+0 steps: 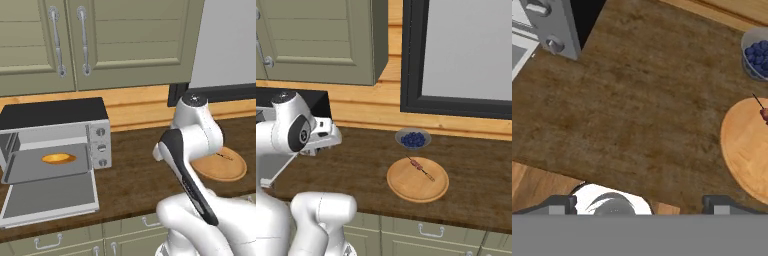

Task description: Pick up the kebab skewer and baguette bread, and place them inside the toaster oven. Close the toaster oven door and start by setting the timer.

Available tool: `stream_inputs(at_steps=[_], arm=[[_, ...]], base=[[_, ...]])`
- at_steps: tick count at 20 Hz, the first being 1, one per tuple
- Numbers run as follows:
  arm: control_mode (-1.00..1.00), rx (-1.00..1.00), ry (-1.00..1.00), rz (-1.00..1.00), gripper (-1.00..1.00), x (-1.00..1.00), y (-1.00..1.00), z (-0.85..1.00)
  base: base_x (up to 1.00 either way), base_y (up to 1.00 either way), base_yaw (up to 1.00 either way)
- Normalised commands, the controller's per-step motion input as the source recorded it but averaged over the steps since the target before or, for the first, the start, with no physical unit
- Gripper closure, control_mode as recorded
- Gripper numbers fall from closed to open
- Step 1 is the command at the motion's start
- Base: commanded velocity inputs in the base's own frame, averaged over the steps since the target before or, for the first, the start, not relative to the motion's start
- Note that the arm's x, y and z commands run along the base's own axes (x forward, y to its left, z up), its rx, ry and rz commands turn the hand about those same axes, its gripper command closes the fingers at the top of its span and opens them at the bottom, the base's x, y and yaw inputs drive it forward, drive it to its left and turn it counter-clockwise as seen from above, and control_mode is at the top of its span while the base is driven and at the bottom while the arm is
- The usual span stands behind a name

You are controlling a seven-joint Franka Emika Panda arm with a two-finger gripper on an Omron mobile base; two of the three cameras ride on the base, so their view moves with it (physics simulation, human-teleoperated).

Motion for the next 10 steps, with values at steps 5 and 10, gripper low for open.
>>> stream_inputs(at_steps=[5, 10], arm=[[-1.00, 0.03, 0.00, -0.13, -1.00, 0.00, -1.00, -0.07], [-1.00, 0.11, 0.16, -0.07, -1.00, 0.36, -0.99, 0.19]], base=[[0.00, 0.00, 0.00], [0.00, 0.00, 0.00]])
